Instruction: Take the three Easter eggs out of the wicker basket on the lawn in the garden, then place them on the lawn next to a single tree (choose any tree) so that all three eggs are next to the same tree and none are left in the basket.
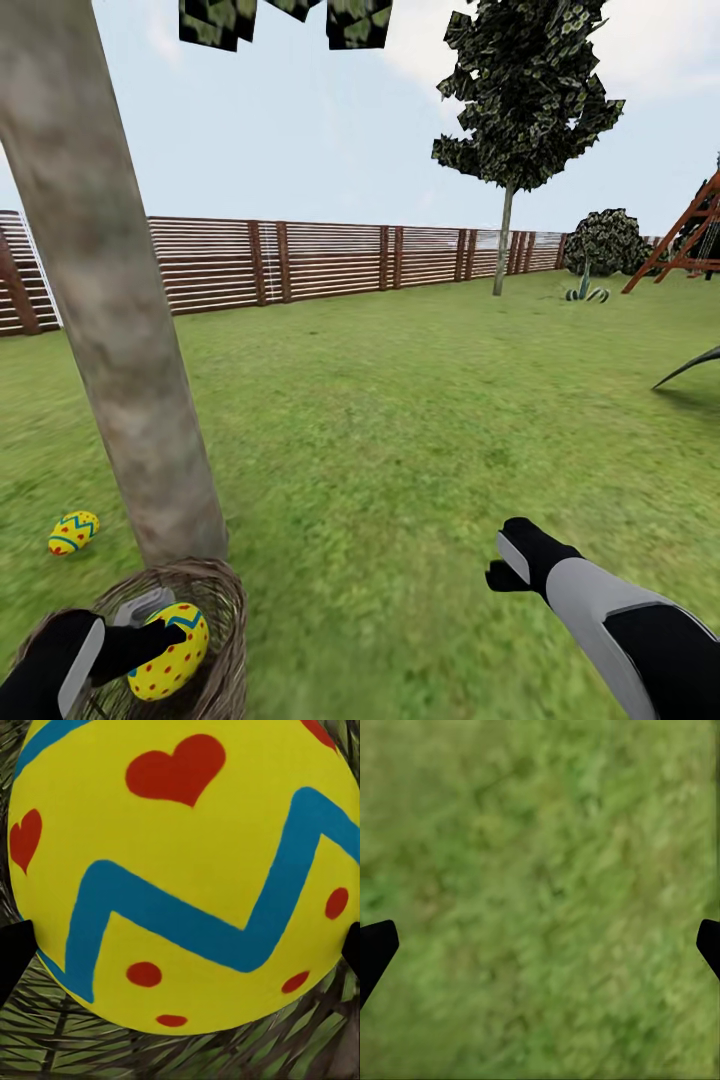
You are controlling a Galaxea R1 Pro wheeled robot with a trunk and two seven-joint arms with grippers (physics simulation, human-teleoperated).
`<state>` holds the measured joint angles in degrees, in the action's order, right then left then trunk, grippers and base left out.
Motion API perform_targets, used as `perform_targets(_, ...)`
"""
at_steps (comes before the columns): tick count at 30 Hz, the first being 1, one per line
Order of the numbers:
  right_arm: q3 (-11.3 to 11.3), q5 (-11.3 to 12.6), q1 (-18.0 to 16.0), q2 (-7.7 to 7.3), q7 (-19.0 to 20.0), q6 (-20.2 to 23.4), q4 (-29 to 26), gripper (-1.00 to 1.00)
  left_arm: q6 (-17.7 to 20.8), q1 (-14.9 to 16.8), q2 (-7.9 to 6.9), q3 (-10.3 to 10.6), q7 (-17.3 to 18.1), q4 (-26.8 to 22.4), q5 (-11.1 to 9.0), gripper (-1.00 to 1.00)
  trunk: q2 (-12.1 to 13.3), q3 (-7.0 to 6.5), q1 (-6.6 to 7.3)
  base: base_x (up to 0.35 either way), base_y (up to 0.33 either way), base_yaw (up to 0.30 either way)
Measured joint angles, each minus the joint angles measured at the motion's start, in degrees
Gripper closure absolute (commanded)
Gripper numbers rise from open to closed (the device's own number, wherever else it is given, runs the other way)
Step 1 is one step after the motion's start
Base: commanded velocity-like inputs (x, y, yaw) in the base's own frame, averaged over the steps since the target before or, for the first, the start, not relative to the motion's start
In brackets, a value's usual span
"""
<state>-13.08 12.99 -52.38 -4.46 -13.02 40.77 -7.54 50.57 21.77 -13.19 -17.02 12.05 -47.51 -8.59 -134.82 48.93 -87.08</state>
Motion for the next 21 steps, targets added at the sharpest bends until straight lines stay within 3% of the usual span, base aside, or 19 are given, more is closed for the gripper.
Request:
perform_targets(7,0.0,0.0,0.0,0.0,0.0,-0.09,0.02,-1.0,0.0,0.0,0.02,0.0,0.0,0.0,0.0,1.0,2.81,-1.26,1.54,0.0,0.0,0.009)
perform_targets(13,-0.01,-0.02,-0.01,0.0,0.0,-0.11,0.03,-1.0,0.02,-0.02,0.05,-0.01,-0.01,-0.02,-0.02,1.0,5.21,-2.33,2.86,0.0,0.0,0.214)
perform_targets(21,0.09,0.0,0.0,-0.09,0.0,-0.09,0.02,-1.0,0.0,0.0,0.16,-0.01,0.0,0.0,0.09,1.0,8.42,-3.77,4.61,0.0,0.0,0.018)
